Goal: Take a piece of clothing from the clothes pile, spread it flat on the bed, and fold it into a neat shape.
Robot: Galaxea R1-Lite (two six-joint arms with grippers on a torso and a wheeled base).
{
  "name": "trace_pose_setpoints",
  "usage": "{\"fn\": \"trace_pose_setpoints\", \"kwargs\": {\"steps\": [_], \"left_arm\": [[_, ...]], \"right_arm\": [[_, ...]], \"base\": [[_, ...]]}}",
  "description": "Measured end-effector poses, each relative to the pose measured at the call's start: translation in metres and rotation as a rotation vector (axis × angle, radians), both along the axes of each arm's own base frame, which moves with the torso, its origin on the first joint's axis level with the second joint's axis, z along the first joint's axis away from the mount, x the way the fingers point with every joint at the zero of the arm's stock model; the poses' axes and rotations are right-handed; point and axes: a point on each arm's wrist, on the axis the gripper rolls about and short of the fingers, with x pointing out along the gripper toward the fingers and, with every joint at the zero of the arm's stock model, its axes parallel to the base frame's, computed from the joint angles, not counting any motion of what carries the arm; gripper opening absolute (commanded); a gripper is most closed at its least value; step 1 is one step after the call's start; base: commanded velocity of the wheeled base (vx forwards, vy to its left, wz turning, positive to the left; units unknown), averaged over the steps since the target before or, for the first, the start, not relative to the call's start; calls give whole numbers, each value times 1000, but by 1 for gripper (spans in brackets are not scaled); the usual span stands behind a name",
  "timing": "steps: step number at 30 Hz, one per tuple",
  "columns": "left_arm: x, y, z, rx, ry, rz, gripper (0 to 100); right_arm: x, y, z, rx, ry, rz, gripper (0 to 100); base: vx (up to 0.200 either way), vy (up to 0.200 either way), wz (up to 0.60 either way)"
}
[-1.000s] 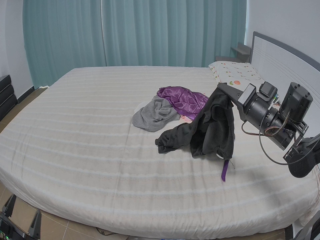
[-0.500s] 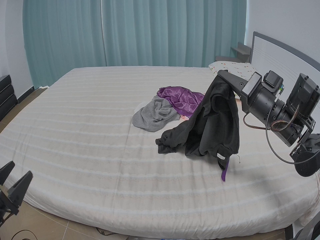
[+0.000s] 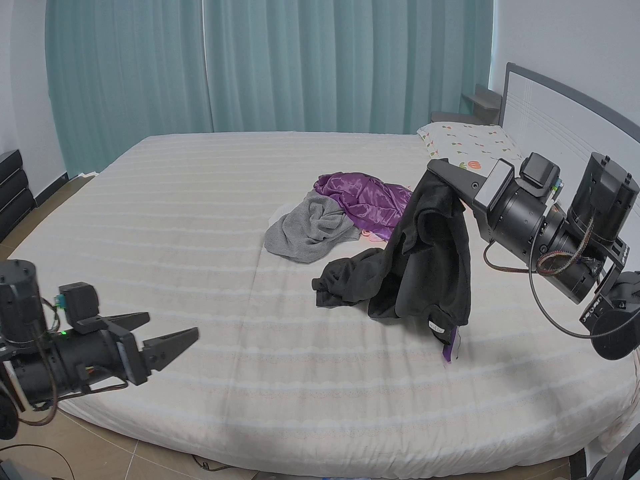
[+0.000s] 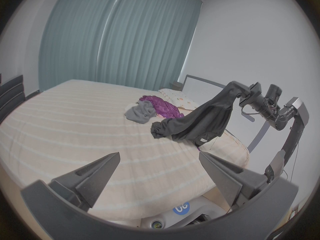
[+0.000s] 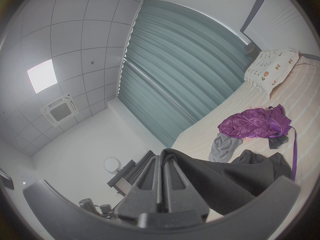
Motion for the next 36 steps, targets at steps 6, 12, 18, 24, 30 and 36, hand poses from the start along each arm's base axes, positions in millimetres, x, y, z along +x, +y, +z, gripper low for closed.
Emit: {"fn": "trace_pose_setpoints", "kwargs": {"steps": [6, 12, 18, 24, 30, 36], "left_arm": [[46, -34, -28, -8, 34, -35, 100], [87, -73, -69, 1, 61, -43, 100], [123, -112, -109, 8, 78, -55, 100], [150, -141, -132, 3, 76, -65, 100], [167, -160, -147, -3, 72, -83, 100], [185, -176, -156, -14, 56, -95, 100]], "right_arm": [[-1, 2, -3, 0, 21, 4, 0], [-2, 3, -6, 2, 42, 10, 0], [-5, 5, -8, 3, 56, 20, 0], [-13, 6, -6, 8, 57, 36, 0], [-21, 7, 1, 20, 40, 54, 0], [-28, 13, 8, 35, 18, 87, 0]], "base": [[0, 0, 0], [0, 0, 0], [0, 0, 0], [0, 0, 0], [0, 0, 0], [0, 0, 0]]}}
